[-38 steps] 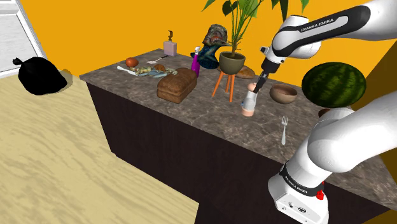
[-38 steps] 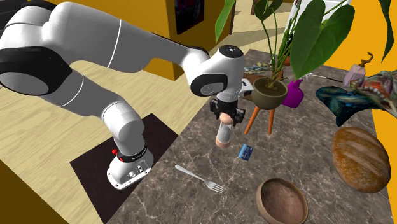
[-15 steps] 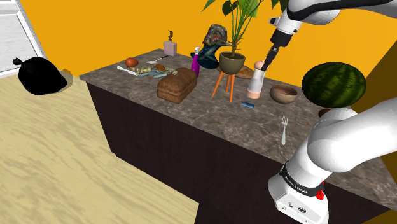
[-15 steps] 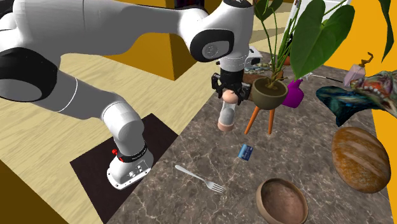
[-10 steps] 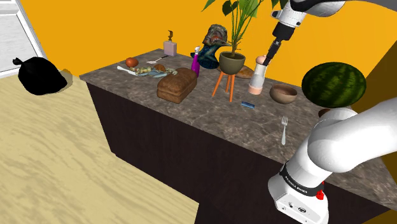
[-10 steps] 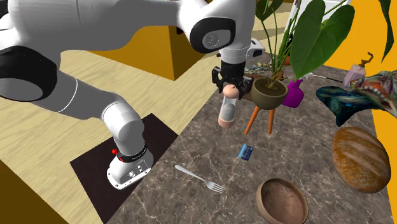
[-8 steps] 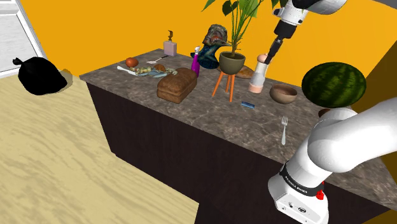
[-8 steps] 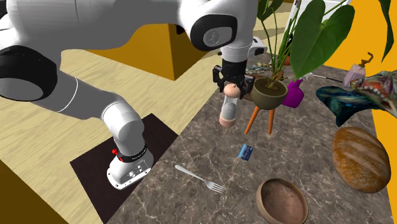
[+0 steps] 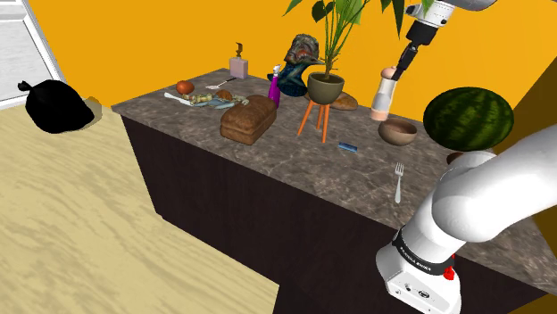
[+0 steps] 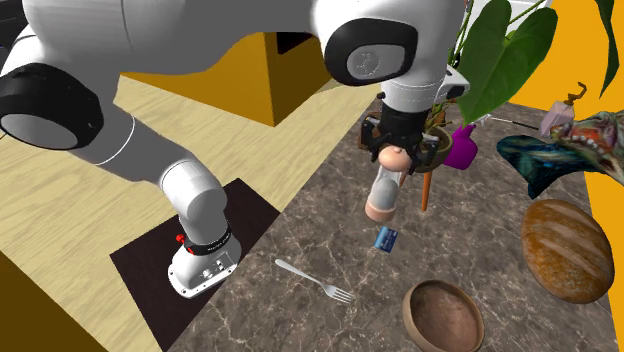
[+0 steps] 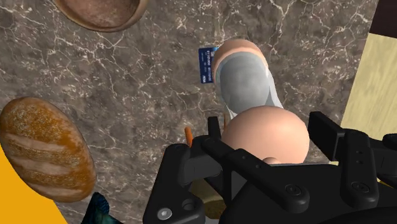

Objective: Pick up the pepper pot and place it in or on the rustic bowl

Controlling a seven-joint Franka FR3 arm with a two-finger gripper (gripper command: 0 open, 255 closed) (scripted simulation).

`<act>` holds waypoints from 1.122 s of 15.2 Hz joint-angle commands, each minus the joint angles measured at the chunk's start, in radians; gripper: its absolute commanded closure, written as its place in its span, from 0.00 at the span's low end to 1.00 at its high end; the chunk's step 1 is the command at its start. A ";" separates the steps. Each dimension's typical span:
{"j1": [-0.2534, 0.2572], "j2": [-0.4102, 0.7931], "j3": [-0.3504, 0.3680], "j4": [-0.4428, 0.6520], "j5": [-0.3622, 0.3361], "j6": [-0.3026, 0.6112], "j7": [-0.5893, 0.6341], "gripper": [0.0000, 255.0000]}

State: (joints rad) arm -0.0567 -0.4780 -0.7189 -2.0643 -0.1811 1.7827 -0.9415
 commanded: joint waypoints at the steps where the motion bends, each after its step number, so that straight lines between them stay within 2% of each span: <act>1: 0.011 0.045 -0.055 0.062 0.015 -0.017 -0.059 1.00; 4: 0.035 0.127 -0.153 0.164 0.055 -0.042 -0.156 1.00; 7: 0.067 0.239 -0.276 0.279 0.129 -0.072 -0.272 1.00; 9: 0.090 0.347 -0.383 0.365 0.217 -0.100 -0.371 1.00; 11: 0.076 0.514 -0.500 0.463 0.372 -0.148 -0.510 1.00; 12: 0.026 0.615 -0.533 0.518 0.469 -0.185 -0.586 1.00; 13: -0.050 0.702 -0.534 0.577 0.552 -0.225 -0.648 1.00; 17: -0.397 0.920 -0.412 0.846 0.742 -0.374 -0.761 1.00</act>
State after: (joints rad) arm -0.3781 0.3945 -1.1541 -1.2800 0.5171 1.4413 -1.6780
